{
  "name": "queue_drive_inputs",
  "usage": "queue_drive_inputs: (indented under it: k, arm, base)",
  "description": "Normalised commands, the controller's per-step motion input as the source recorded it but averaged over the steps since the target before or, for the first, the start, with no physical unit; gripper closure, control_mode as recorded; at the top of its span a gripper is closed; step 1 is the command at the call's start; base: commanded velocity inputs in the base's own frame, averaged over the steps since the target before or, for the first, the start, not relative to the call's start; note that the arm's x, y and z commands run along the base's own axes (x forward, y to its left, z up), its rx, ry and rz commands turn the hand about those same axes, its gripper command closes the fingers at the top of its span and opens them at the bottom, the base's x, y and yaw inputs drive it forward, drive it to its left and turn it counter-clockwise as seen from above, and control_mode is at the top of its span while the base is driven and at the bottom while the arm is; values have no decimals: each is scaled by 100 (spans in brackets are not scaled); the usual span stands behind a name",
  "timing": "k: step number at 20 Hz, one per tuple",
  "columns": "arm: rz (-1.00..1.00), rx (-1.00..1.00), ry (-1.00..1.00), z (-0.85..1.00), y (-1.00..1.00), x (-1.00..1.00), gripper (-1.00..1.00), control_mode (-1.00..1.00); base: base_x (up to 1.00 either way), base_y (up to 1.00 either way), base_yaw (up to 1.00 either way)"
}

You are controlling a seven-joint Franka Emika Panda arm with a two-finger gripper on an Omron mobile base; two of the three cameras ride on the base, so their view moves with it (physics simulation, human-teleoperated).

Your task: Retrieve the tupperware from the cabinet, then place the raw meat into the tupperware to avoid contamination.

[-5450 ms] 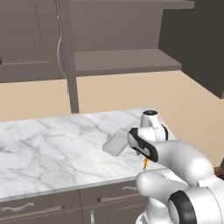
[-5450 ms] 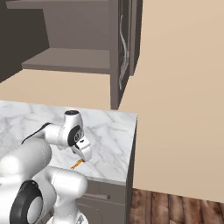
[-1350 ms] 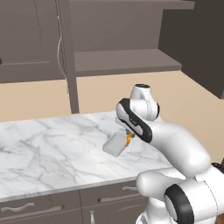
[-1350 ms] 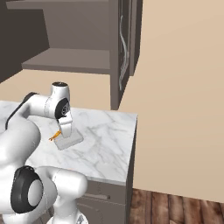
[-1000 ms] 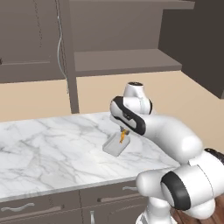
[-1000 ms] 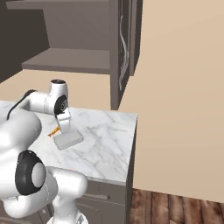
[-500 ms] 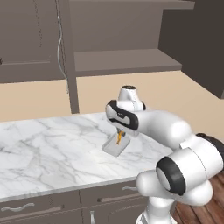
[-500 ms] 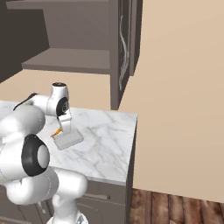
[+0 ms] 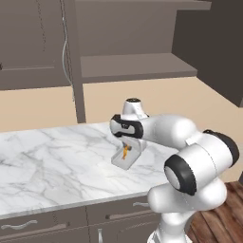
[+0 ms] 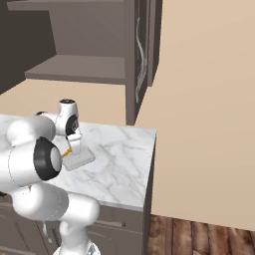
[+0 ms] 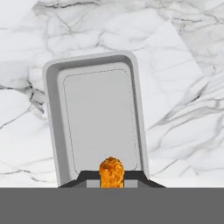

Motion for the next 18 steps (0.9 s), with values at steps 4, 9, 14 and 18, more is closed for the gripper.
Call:
queue_drive_inputs:
  k: [4, 9, 14, 18]
  arm:
    - [-3, 0, 0, -27, 1, 2, 100, -100]
    - [-5, 0, 2, -20, 0, 0, 100, -100]
    - [-3, 0, 0, -15, 0, 0, 100, -100]
    - [-1, 0, 0, -11, 0, 0, -100, -100]
  base:
    - [0, 0, 0]
    - [0, 0, 0]
    - [0, 0, 0]
    - [0, 0, 0]
